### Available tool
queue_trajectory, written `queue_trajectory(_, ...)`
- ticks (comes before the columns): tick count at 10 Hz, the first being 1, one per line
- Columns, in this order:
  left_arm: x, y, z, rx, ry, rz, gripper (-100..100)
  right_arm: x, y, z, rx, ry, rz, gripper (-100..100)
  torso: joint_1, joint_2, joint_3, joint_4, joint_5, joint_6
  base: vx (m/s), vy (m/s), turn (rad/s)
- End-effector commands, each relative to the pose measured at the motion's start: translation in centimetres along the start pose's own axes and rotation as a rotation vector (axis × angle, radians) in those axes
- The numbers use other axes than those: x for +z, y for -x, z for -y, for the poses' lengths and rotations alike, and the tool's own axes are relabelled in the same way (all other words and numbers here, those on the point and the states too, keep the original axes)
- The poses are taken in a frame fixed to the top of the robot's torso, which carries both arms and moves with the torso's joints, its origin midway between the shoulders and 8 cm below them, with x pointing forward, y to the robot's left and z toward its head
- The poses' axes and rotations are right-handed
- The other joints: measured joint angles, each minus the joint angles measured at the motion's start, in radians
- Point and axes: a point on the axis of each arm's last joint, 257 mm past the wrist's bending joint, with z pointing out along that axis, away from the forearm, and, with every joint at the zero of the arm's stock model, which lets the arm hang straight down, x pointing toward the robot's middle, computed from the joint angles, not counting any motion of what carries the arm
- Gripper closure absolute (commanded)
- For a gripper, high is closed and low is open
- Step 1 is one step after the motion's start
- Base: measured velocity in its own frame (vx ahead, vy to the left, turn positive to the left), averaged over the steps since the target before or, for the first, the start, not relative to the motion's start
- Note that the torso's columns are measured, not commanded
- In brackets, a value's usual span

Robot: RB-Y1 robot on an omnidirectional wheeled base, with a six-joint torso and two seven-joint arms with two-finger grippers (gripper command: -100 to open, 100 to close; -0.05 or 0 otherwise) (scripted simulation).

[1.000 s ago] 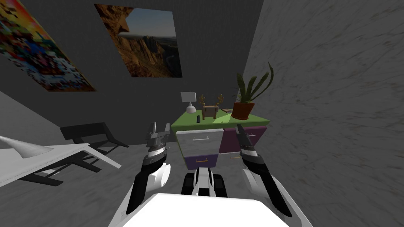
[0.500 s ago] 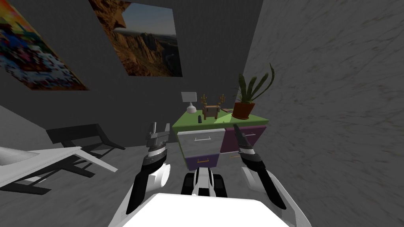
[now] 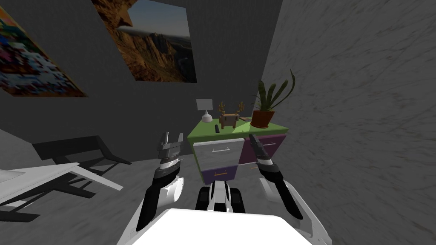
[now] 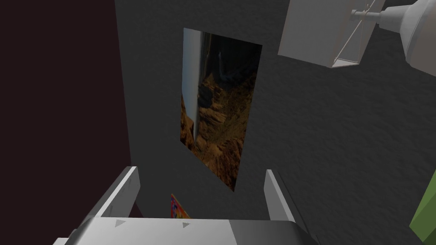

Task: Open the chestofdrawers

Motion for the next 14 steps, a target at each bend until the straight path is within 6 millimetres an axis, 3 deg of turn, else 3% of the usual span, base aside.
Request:
queue_trajectory(1, 0.0, 0.0, 0.0, 0.000, 0.000, 0.000, 0, 0.3, -0.4, -0.3, -0.089, 0.022, -0.002, -100, 0.000, -0.001, 0.000, 0.000, 0.000, 0.000, 0.002, 0.058, -0.037)
queue_trajectory(14, 0.0, 0.0, 0.0, 0.000, 0.000, 0.000, 0, 1.5, -3.1, -1.6, -0.517, 0.147, -0.006, -100, 0.001, 0.000, 0.000, 0.000, 0.000, 0.000, -0.004, 0.064, -0.059)
